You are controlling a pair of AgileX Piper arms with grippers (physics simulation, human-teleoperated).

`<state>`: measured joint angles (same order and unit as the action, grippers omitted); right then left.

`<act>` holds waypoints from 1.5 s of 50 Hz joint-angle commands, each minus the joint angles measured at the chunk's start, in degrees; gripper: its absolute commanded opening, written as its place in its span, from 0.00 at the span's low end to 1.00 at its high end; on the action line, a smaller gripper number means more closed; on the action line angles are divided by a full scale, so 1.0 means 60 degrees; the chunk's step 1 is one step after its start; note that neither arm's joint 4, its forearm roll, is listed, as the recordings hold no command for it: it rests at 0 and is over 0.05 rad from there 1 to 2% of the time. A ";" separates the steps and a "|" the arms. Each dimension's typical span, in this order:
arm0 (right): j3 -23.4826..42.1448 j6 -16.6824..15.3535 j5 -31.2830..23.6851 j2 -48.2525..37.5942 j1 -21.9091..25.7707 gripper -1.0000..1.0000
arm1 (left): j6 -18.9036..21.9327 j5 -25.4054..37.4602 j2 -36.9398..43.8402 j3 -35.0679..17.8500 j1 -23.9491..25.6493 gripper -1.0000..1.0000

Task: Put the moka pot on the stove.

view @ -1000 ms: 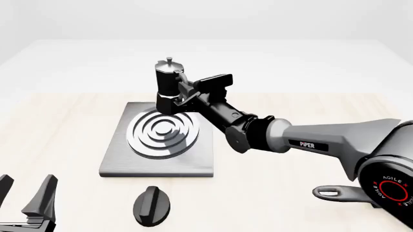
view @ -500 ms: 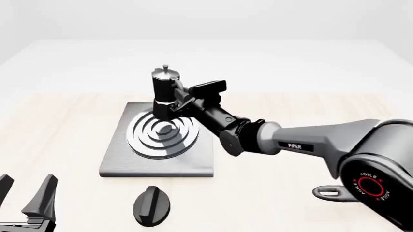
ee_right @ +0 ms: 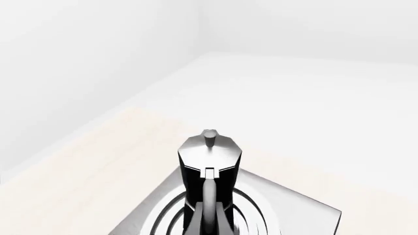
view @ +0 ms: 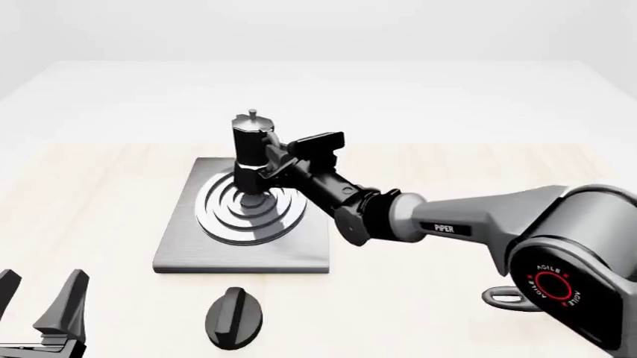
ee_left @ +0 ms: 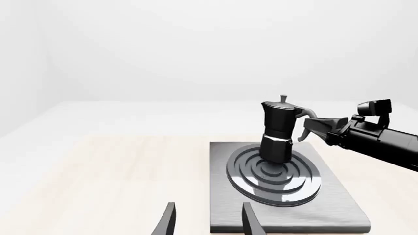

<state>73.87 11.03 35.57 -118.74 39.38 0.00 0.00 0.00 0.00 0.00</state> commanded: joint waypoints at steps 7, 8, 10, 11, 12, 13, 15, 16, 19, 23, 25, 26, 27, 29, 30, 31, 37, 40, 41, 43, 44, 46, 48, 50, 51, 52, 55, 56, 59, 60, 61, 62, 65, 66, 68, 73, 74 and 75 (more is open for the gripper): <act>0.0078 0.0179 0.0100 -0.0058 0.0080 0.00 | 0.0000 0.0000 0.0000 0.0000 0.0000 1.00; 0.0081 0.0181 0.0101 -0.0063 0.0083 0.00 | 0.0000 0.0000 0.0000 0.0000 0.0000 1.00; 0.0090 0.0185 0.0099 -0.0084 0.0083 0.00 | 0.0000 0.0000 0.0000 0.0000 0.0000 1.00; 0.0090 0.0185 0.0099 -0.0084 0.0083 0.00 | 0.0000 0.0000 0.0000 0.0000 0.0000 1.00; 0.0094 0.0188 0.0097 -0.0092 0.0082 0.00 | 0.0000 0.0000 0.0000 0.0000 0.0000 1.00; 0.0098 0.0196 0.0094 -0.0103 0.0086 0.00 | 0.0000 0.0000 0.0000 0.0000 0.0000 1.00; 0.0102 0.0204 0.0094 -0.0116 0.0088 0.00 | 0.0000 0.0000 0.0000 0.0000 0.0000 1.00; 0.0106 0.0214 0.0100 -0.0127 0.0088 0.00 | 0.0000 0.0000 0.0000 0.0000 0.0000 1.00; 0.0136 0.0221 0.0093 -0.0162 0.0074 0.00 | 0.0000 0.0000 0.0000 0.0000 0.0000 1.00; 0.0141 0.0236 0.0106 -0.0208 0.0100 0.00 | 0.0000 0.0000 0.0000 0.0000 0.0000 1.00; 0.0155 0.0246 0.0110 -0.0253 0.0089 0.00 | 0.0000 0.0000 0.0000 0.0000 0.0000 1.00; 0.0156 0.0257 0.0116 -0.0270 0.0090 0.00 | 0.0000 0.0000 0.0000 0.0000 0.0000 1.00; 0.0156 0.0263 0.0121 -0.0281 0.0102 0.00 | 0.0000 0.0000 0.0000 0.0000 0.0000 1.00; 0.0177 0.0269 0.0118 -0.0296 0.0106 0.00 | 0.0000 0.0000 0.0000 0.0000 0.0000 1.00; 0.0183 0.0266 0.0117 -0.0299 0.0107 0.00 | 0.0000 0.0000 0.0000 0.0000 0.0000 1.00; 0.0188 0.0271 0.0116 -0.0305 0.0115 0.00 | 0.0000 0.0000 0.0000 0.0000 0.0000 1.00; 0.0205 0.0297 0.0129 -0.0356 0.0109 0.00 | 0.0000 0.0000 0.0000 0.0000 0.0000 1.00; 0.0203 0.0312 0.0148 -0.0368 0.0124 0.00 | 0.0000 0.0000 0.0000 0.0000 0.0000 1.00; 0.0211 0.0313 0.0151 -0.0379 0.0121 0.00 | 0.0000 0.0000 0.0000 0.0000 0.0000 1.00; 0.0211 0.0320 0.0187 -0.0399 0.0113 0.00 | 0.0000 0.0000 0.0000 0.0000 0.0000 1.00; 0.0224 0.0314 0.0181 -0.0415 0.0112 0.00 | 0.0000 0.0000 0.0000 0.0000 0.0000 1.00; 0.0228 0.0319 0.0180 -0.0435 0.0119 0.00 | 0.0000 0.0000 0.0000 0.0000 0.0000 1.00; 0.0235 0.0323 0.0176 -0.0453 0.0122 0.00 | 0.0000 0.0000 0.0000 0.0000 0.0000 1.00; 0.0245 0.0336 0.0173 -0.0477 0.0142 0.00 | 0.0000 0.0000 0.0000 0.0000 0.0000 1.00; 0.0245 0.0336 0.0173 -0.0478 0.0142 0.00 | 0.0000 0.0000 0.0000 0.0000 0.0000 1.00; 0.0251 0.0343 0.0168 -0.0485 0.0152 0.00 | 0.0000 0.0000 0.0000 0.0000 0.0000 1.00; 0.0246 0.0396 0.0162 -0.0495 0.0245 0.00 | 0.0000 0.0000 0.0000 0.0000 0.0000 1.00; 0.0223 0.0429 0.0173 -0.0484 0.0291 0.00 | 0.0000 0.0000 0.0000 0.0000 0.0000 1.00; 0.0200 0.0459 0.0192 -0.0474 0.0349 1.00 | 0.0000 0.0000 0.0000 0.0000 0.0000 1.00; 0.0199 0.0435 0.0187 -0.0468 0.0351 1.00 | 0.0000 0.0000 0.0000 0.0000 0.0000 1.00; 0.0205 0.0424 0.0178 -0.0468 0.0347 1.00 | 0.0000 0.0000 0.0000 0.0000 0.0000 1.00; 0.0213 0.0417 0.0168 -0.0473 0.0343 1.00 | 0.0000 0.0000 0.0000 0.0000 0.0000 1.00; 0.0223 0.0394 0.0156 -0.0478 0.0335 1.00 | 0.0000 0.0000 0.0000 0.0000 0.0000 1.00; 0.0225 0.0385 0.0151 -0.0477 0.0334 1.00 | 0.0000 0.0000 0.0000 0.0000 0.0000 1.00; 0.0240 0.0374 0.0131 -0.0476 0.0334 1.00 | 0.0000 0.0000 0.0000 0.0000 0.0000 1.00; 0.0269 0.0353 0.0096 -0.0477 0.0338 1.00 | 0.0000 0.0000 0.0000 0.0000 0.0000 1.00; 0.0264 0.0351 0.0099 -0.0467 0.0334 1.00 | 0.0000 0.0000 0.0000 0.0000 0.0000 1.00; 0.0263 0.0349 0.0096 -0.0463 0.0339 1.00 | 0.0000 0.0000 0.0000 0.0000 0.0000 1.00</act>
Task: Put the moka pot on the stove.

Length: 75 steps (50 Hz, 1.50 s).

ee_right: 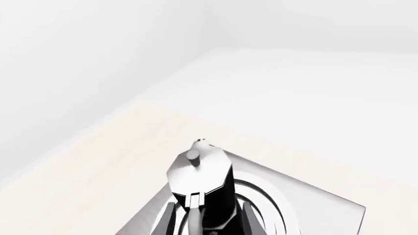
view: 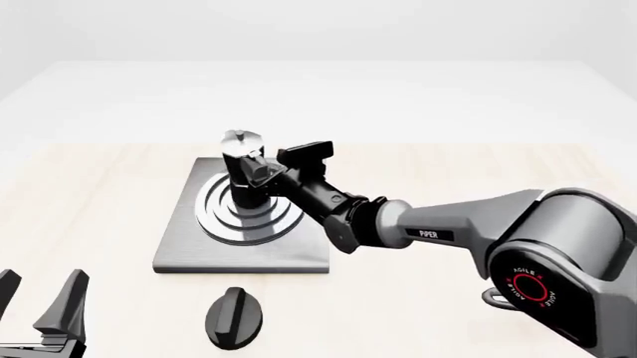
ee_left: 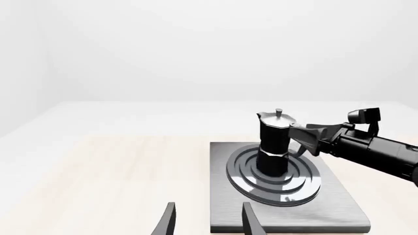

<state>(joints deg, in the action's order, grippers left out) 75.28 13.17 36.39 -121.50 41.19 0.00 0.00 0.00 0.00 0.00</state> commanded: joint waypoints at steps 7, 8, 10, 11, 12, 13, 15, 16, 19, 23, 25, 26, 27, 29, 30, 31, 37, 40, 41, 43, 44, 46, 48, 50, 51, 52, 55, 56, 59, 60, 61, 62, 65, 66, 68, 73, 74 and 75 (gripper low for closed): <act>0.0062 0.0002 -0.0071 -0.0026 0.0059 1.00 | 0.0000 0.0000 0.0000 0.0000 0.0000 1.00; 0.0060 0.0000 -0.0069 -0.0023 0.0063 1.00 | 0.0000 0.0000 0.0000 0.0000 0.0000 1.00; 0.0054 0.0005 -0.0063 -0.0016 0.0064 1.00 | 0.0000 0.0000 0.0000 0.0000 0.0000 1.00; 0.0059 0.0005 -0.0068 -0.0019 0.0059 1.00 | 0.0000 0.0000 0.0000 0.0000 0.0000 1.00; 0.0060 0.0013 -0.0071 -0.0020 0.0056 1.00 | 0.0000 0.0000 0.0000 0.0000 0.0000 1.00; 0.0049 0.0017 -0.0068 -0.0009 0.0065 1.00 | 0.0000 0.0000 0.0000 0.0000 0.0000 1.00; 0.0013 0.0019 -0.0049 0.0037 0.0092 1.00 | 0.0000 0.0000 0.0000 0.0000 0.0000 1.00; 0.0008 0.0019 -0.0053 0.0053 0.0098 1.00 | 0.0000 0.0000 0.0000 0.0000 0.0000 1.00; -0.0064 0.0023 -0.0061 0.0169 0.0170 1.00 | 0.0000 0.0000 0.0000 0.0000 0.0000 1.00; -0.0178 -0.0007 -0.0069 0.0316 0.0239 1.00 | 0.0000 0.0000 0.0000 0.0000 0.0000 1.00; -0.0241 -0.0008 -0.0061 0.0379 0.0249 1.00 | 0.0000 0.0000 0.0000 0.0000 0.0000 1.00; -0.0294 -0.0009 -0.0054 0.0441 0.0259 1.00 | 0.0000 0.0000 0.0000 0.0000 0.0000 1.00; -0.0333 -0.0010 -0.0052 0.0489 0.0268 1.00 | 0.0000 0.0000 0.0000 0.0000 0.0000 1.00; -0.0402 -0.0047 -0.0074 0.0605 0.0286 1.00 | 0.0000 0.0000 0.0000 0.0000 0.0000 1.00; -0.0423 -0.0064 -0.0088 0.0653 0.0289 1.00 | 0.0000 0.0000 0.0000 0.0000 0.0000 1.00; -0.0464 -0.0083 -0.0099 0.0732 0.0290 1.00 | 0.0000 0.0000 0.0000 0.0000 0.0000 1.00; -0.0682 -0.0143 -0.0088 0.0970 0.0238 1.00 | 0.0000 0.0000 0.0000 0.0000 0.0000 1.00; -0.0836 -0.0163 -0.0094 0.1129 0.0239 1.00 | 0.0000 0.0000 0.0000 0.0000 0.0000 1.00; -0.0861 -0.0183 -0.0108 0.1169 0.0223 1.00 | 0.0000 0.0000 0.0000 0.0000 0.0000 1.00; -0.0887 -0.0206 -0.0125 0.1231 0.0199 1.00 | 0.0000 0.0000 0.0000 0.0000 0.0000 1.00; -0.0918 -0.0227 -0.0134 0.1299 0.0200 1.00 | 0.0000 0.0000 0.0000 0.0000 0.0000 1.00; -0.0979 -0.0263 -0.0147 0.1416 0.0211 1.00 | 0.0000 0.0000 0.0000 0.0000 0.0000 1.00; -0.1031 -0.0284 -0.0155 0.1510 0.0218 1.00 | 0.0000 0.0000 0.0000 0.0000 0.0000 1.00; -0.1104 -0.0306 -0.0162 0.1622 0.0223 1.00 | 0.0000 0.0000 0.0000 0.0000 0.0000 1.00; -0.1139 -0.0313 -0.0163 0.1670 0.0224 1.00 | 0.0000 0.0000 0.0000 0.0000 0.0000 1.00; -0.1211 -0.0324 -0.0175 0.1766 0.0224 1.00 | 0.0000 0.0000 0.0000 0.0000 0.0000 1.00; -0.1283 -0.0338 -0.0176 0.1860 0.0220 1.00 | 0.0000 0.0000 0.0000 0.0000 0.0000 1.00; -0.1308 -0.0343 -0.0180 0.1897 0.0216 1.00 | 0.0000 0.0000 0.0000 0.0000 0.0000 1.00; -0.1405 -0.0380 -0.0198 0.2070 0.0228 1.00 | 0.0000 0.0000 0.0000 0.0000 0.0000 1.00; -0.1434 -0.0405 -0.0209 0.2135 0.0236 1.00 | 0.0000 0.0000 0.0000 0.0000 0.0000 1.00; -0.1455 -0.0420 -0.0219 0.2183 0.0238 1.00 | 0.0000 0.0000 0.0000 0.0000 0.0000 1.00; -0.1493 -0.0436 -0.0231 0.2259 0.0234 1.00 | 0.0000 0.0000 0.0000 0.0000 0.0000 1.00; -0.1612 -0.0468 -0.0233 0.2419 0.0206 1.00 | 0.0000 0.0000 0.0000 0.0000 0.0000 1.00; -0.1649 -0.0473 -0.0228 0.2459 0.0200 1.00 | 0.0000 0.0000 0.0000 0.0000 0.0000 1.00; -0.1736 -0.0492 -0.0215 0.2551 0.0180 1.00 | 0.0000 0.0000 0.0000 0.0000 0.0000 1.00; -0.1945 -0.0489 -0.0182 0.2793 0.0158 1.00 | 0.0000 0.0000 0.0000 0.0000 0.0000 1.00; -0.1975 -0.0495 -0.0181 0.2832 0.0156 1.00 | 0.0000 0.0000 0.0000 0.0000 0.0000 1.00; -0.2015 -0.0508 -0.0181 0.2889 0.0155 1.00 | 0.0000 0.0000 0.0000 0.0000 0.0000 1.00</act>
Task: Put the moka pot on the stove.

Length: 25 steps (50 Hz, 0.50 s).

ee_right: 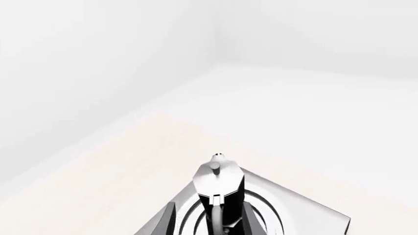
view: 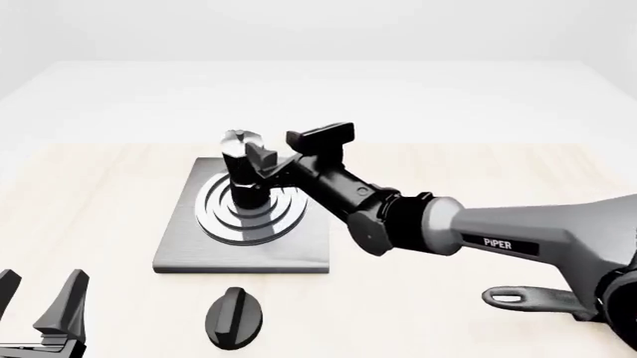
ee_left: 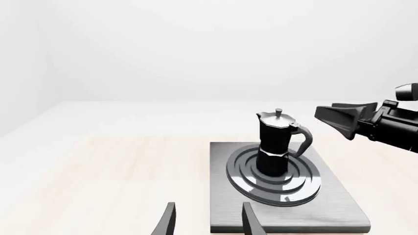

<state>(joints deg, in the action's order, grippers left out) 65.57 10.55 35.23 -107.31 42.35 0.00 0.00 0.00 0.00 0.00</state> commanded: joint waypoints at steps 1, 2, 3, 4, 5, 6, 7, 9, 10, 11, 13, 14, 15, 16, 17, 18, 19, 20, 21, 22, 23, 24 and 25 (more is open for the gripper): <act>-0.0425 -0.0067 0.0019 0.0564 -0.0047 1.00 | 0.0000 0.0000 0.0000 0.0000 0.0000 1.00; -0.0490 -0.0076 0.0023 0.0669 -0.0062 1.00 | 0.0000 0.0000 0.0000 0.0000 0.0000 1.00; -0.0492 -0.0076 0.0024 0.0670 -0.0062 1.00 | 0.0000 0.0000 0.0000 0.0000 0.0000 1.00; -0.0533 -0.0087 0.0029 0.0739 -0.0068 1.00 | 0.0000 0.0000 0.0000 0.0000 0.0000 1.00; -0.0534 -0.0087 0.0030 0.0739 -0.0068 1.00 | 0.0000 0.0000 0.0000 0.0000 0.0000 1.00; -0.0601 -0.0086 0.0048 0.0833 -0.0080 1.00 | 0.0000 0.0000 0.0000 0.0000 0.0000 1.00; -0.0639 -0.0083 0.0061 0.0883 -0.0089 1.00 | 0.0000 0.0000 0.0000 0.0000 0.0000 1.00; -0.0829 -0.0071 0.0140 0.1071 -0.0060 1.00 | 0.0000 0.0000 0.0000 0.0000 0.0000 1.00; -0.0898 -0.0082 0.0153 0.1140 -0.0043 1.00 | 0.0000 0.0000 0.0000 0.0000 0.0000 1.00; -0.0943 -0.0082 0.0161 0.1196 -0.0030 1.00 | 0.0000 0.0000 0.0000 0.0000 0.0000 1.00; -0.1037 -0.0083 0.0171 0.1317 -0.0008 1.00 | 0.0000 0.0000 0.0000 0.0000 0.0000 1.00; -0.1074 -0.0096 0.0176 0.1359 0.0012 1.00 | 0.0000 0.0000 0.0000 0.0000 0.0000 1.00; -0.1158 -0.0111 0.0194 0.1458 0.0087 1.00 | 0.0000 0.0000 0.0000 0.0000 0.0000 1.00; -0.1214 -0.0110 0.0206 0.1530 0.0123 1.00 | 0.0000 0.0000 0.0000 0.0000 0.0000 1.00; -0.1258 -0.0113 0.0213 0.1590 0.0140 1.00 | 0.0000 0.0000 0.0000 0.0000 0.0000 1.00; -0.1327 -0.0107 0.0249 0.1669 0.0157 1.00 | 0.0000 0.0000 0.0000 0.0000 0.0000 1.00; -0.1380 -0.0104 0.0276 0.1722 0.0165 1.00 | 0.0000 0.0000 0.0000 0.0000 0.0000 1.00; -0.1507 -0.0099 0.0347 0.1821 0.0172 1.00 | 0.0000 0.0000 0.0000 0.0000 0.0000 1.00; -0.1549 -0.0101 0.0365 0.1855 0.0168 1.00 | 0.0000 0.0000 0.0000 0.0000 0.0000 1.00; -0.1597 -0.0104 0.0388 0.1898 0.0165 1.00 | 0.0000 0.0000 0.0000 0.0000 0.0000 1.00; -0.1598 -0.0104 0.0388 0.1898 0.0165 1.00 | 0.0000 0.0000 0.0000 0.0000 0.0000 1.00; -0.1694 -0.0109 0.0412 0.2012 0.0142 1.00 | 0.0000 0.0000 0.0000 0.0000 0.0000 1.00; -0.1753 -0.0112 0.0422 0.2092 0.0143 1.00 | 0.0000 0.0000 0.0000 0.0000 0.0000 1.00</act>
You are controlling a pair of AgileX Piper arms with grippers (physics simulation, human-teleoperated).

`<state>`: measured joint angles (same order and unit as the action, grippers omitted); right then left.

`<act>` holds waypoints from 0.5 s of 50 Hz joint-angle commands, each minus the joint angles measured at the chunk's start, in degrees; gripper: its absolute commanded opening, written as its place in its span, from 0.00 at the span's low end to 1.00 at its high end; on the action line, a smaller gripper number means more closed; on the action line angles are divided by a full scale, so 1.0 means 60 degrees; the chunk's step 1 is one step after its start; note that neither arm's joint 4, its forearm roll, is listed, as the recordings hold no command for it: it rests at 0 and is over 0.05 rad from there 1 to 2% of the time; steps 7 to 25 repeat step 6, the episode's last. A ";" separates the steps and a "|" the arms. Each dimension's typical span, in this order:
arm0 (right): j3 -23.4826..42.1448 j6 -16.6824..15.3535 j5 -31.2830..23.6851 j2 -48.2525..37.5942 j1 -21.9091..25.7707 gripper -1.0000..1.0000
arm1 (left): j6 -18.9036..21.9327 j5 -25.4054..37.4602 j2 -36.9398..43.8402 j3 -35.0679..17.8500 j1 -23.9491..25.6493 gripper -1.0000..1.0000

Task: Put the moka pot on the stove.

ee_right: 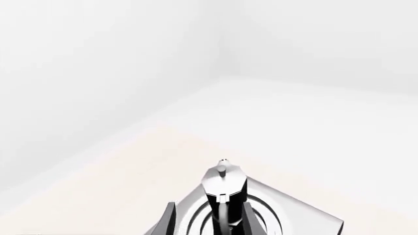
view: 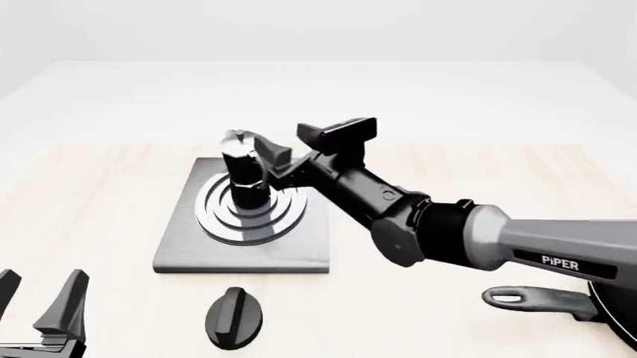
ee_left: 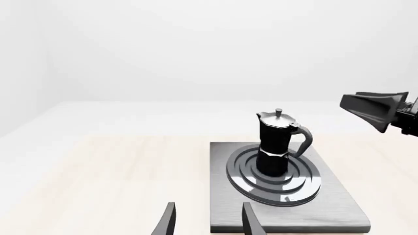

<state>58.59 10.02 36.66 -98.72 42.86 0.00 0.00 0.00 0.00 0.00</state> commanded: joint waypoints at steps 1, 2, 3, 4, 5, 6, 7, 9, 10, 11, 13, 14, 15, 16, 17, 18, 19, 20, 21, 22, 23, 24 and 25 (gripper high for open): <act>-0.0612 -0.0030 0.0192 0.0688 0.0056 1.00 | 0.0000 0.0000 0.0000 0.0000 0.0000 1.00; -0.0675 -0.0063 0.0205 0.0778 0.0058 1.00 | 0.0000 0.0000 0.0000 0.0000 0.0000 1.00; -0.0706 -0.0081 0.0215 0.0825 0.0057 1.00 | 0.0000 0.0000 0.0000 0.0000 0.0000 1.00; -0.0735 -0.0096 0.0220 0.0875 0.0051 1.00 | 0.0000 0.0000 0.0000 0.0000 0.0000 1.00; -0.0777 -0.0114 0.0221 0.0952 0.0047 1.00 | 0.0000 0.0000 0.0000 0.0000 0.0000 1.00; -0.0810 -0.0134 0.0224 0.1003 0.0051 1.00 | 0.0000 0.0000 0.0000 0.0000 0.0000 1.00; -0.0810 -0.0134 0.0224 0.1003 0.0051 1.00 | 0.0000 0.0000 0.0000 0.0000 0.0000 1.00; -0.0810 -0.0134 0.0224 0.1003 0.0051 1.00 | 0.0000 0.0000 0.0000 0.0000 0.0000 1.00; -0.0810 -0.0134 0.0224 0.1003 0.0051 1.00 | 0.0000 0.0000 0.0000 0.0000 0.0000 1.00; -0.0810 -0.0134 0.0224 0.1003 0.0051 1.00 | 0.0000 0.0000 0.0000 0.0000 0.0000 1.00; -0.0810 -0.0134 0.0224 0.1003 0.0051 1.00 | 0.0000 0.0000 0.0000 0.0000 0.0000 1.00; -0.0810 -0.0134 0.0224 0.1003 0.0051 1.00 | 0.0000 0.0000 0.0000 0.0000 0.0000 1.00; -0.0810 -0.0134 0.0224 0.1003 0.0051 1.00 | 0.0000 0.0000 0.0000 0.0000 0.0000 1.00; -0.0810 -0.0134 0.0224 0.1003 0.0051 1.00 | 0.0000 0.0000 0.0000 0.0000 0.0000 1.00; -0.0810 -0.0134 0.0224 0.1003 0.0051 1.00 | 0.0000 0.0000 0.0000 0.0000 0.0000 1.00; -0.0810 -0.0134 0.0224 0.1003 0.0051 1.00 | 0.0000 0.0000 0.0000 0.0000 0.0000 1.00; -0.0810 -0.0134 0.0224 0.1003 0.0051 1.00 | 0.0000 0.0000 0.0000 0.0000 0.0000 1.00; -0.0810 -0.0134 0.0224 0.1003 0.0051 1.00 | 0.0000 0.0000 0.0000 0.0000 0.0000 1.00; -0.0810 -0.0134 0.0224 0.1003 0.0051 1.00 | 0.0000 0.0000 0.0000 0.0000 0.0000 1.00; -0.0810 -0.0134 0.0224 0.1003 0.0051 1.00 | 0.0000 0.0000 0.0000 0.0000 0.0000 1.00; -0.0810 -0.0134 0.0224 0.1003 0.0051 1.00 | 0.0000 0.0000 0.0000 0.0000 0.0000 1.00; -0.0810 -0.0134 0.0224 0.1003 0.0051 1.00 | 0.0000 0.0000 0.0000 0.0000 0.0000 1.00; -0.0810 -0.0134 0.0224 0.1003 0.0051 1.00 | 0.0000 0.0000 0.0000 0.0000 0.0000 1.00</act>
